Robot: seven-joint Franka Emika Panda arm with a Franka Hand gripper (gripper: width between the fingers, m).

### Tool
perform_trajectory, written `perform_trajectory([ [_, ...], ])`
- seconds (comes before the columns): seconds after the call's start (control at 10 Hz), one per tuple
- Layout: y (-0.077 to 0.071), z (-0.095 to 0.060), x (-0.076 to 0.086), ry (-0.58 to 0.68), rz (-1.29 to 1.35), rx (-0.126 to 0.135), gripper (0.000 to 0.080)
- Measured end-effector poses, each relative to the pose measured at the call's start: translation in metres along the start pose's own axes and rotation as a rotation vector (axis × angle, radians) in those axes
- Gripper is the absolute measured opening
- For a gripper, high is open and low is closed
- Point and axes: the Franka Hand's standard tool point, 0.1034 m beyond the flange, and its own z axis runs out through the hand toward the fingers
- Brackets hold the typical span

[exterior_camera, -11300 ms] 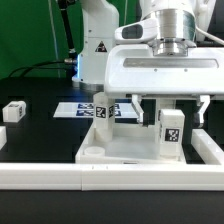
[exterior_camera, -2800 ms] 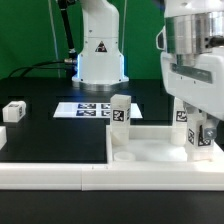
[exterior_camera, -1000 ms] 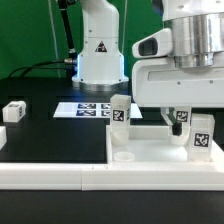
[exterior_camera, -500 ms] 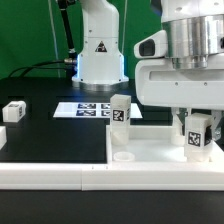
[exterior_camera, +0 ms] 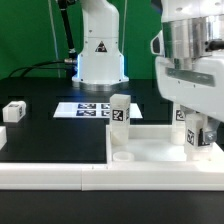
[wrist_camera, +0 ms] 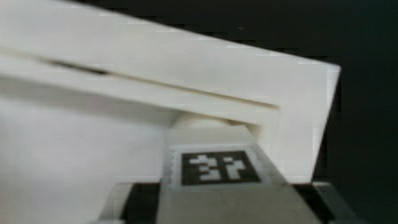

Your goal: Assemble square table

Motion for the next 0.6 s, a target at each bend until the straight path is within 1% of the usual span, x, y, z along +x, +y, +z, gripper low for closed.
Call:
perform_trajectory([
  [0.1, -0.001, -0.001, 0.001, -0.012, 0.136, -0.005, 0.029],
  [0.2, -0.002, -0.002, 0.001, -0.03, 0.297, -0.003, 0.029],
  [0.4, -0.001, 0.0, 0.009, -0.038, 0.521, -0.006, 0.029],
  [0.5, 0.0, 0.0, 0.012, -0.031, 0.6, -0.007, 0.029],
  [0.6, 0.0, -0.001, 0.012, -0.024, 0.618, -0.008, 0.029],
])
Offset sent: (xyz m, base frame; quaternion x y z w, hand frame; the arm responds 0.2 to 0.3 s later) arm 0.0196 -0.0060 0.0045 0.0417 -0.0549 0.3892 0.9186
